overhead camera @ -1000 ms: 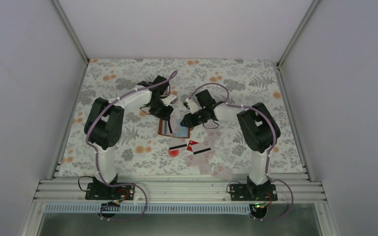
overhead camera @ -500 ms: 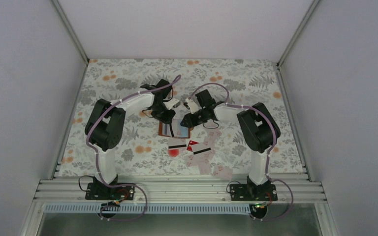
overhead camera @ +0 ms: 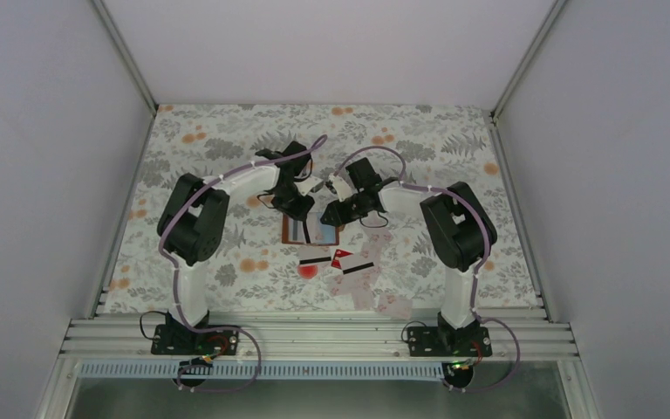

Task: Put the credit cards into the card holder

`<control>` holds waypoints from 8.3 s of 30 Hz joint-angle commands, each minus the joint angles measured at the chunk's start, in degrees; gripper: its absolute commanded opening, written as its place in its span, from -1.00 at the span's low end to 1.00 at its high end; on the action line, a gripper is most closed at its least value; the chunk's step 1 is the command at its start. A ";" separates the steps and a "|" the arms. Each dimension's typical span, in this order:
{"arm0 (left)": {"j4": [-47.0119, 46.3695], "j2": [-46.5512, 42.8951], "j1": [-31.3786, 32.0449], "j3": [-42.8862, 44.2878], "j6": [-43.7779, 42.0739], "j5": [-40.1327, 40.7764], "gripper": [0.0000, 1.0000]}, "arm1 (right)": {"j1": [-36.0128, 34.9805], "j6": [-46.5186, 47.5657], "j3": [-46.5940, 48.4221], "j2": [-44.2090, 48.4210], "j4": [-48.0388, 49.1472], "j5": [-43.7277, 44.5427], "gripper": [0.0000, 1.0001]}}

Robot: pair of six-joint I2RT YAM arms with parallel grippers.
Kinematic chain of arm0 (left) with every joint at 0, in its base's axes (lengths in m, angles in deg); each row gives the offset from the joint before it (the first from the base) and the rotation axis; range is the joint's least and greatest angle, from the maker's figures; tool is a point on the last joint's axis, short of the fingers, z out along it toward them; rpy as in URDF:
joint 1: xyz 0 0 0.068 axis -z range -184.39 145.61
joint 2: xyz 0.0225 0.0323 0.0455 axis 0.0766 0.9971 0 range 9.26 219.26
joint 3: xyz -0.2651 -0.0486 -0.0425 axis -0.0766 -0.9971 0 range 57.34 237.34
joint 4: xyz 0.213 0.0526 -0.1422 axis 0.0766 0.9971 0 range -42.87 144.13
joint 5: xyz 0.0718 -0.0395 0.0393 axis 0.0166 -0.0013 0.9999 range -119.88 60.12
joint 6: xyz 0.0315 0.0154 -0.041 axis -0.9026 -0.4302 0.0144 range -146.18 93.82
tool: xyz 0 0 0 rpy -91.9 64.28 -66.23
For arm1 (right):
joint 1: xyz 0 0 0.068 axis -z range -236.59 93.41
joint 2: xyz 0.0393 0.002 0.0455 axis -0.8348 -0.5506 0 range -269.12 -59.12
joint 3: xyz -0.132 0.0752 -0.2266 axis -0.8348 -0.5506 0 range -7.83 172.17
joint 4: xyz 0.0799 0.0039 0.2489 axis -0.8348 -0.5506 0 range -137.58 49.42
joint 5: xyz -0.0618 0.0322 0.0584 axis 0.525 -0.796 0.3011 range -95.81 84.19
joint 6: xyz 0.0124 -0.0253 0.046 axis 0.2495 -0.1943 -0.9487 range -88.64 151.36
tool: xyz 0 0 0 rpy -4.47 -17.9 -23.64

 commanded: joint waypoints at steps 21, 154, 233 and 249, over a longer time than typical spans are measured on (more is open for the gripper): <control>-0.46 0.65 -0.26 -3.12 7.90 -1.34 -0.95 | 2.26 -7.29 -13.09 12.26 -2.12 2.18 -0.14; 8.28 4.97 -5.95 -1.15 16.86 -9.50 -0.95 | -3.75 -8.51 -8.10 -3.78 9.79 5.94 -0.80; -2.97 1.05 -7.98 -7.70 24.92 -15.32 -0.95 | -0.59 -4.65 -8.25 7.73 2.15 11.50 -0.39; -7.34 -0.52 -7.83 -8.65 28.28 -14.75 -0.95 | -1.65 -4.90 -9.32 3.55 3.70 1.28 -0.49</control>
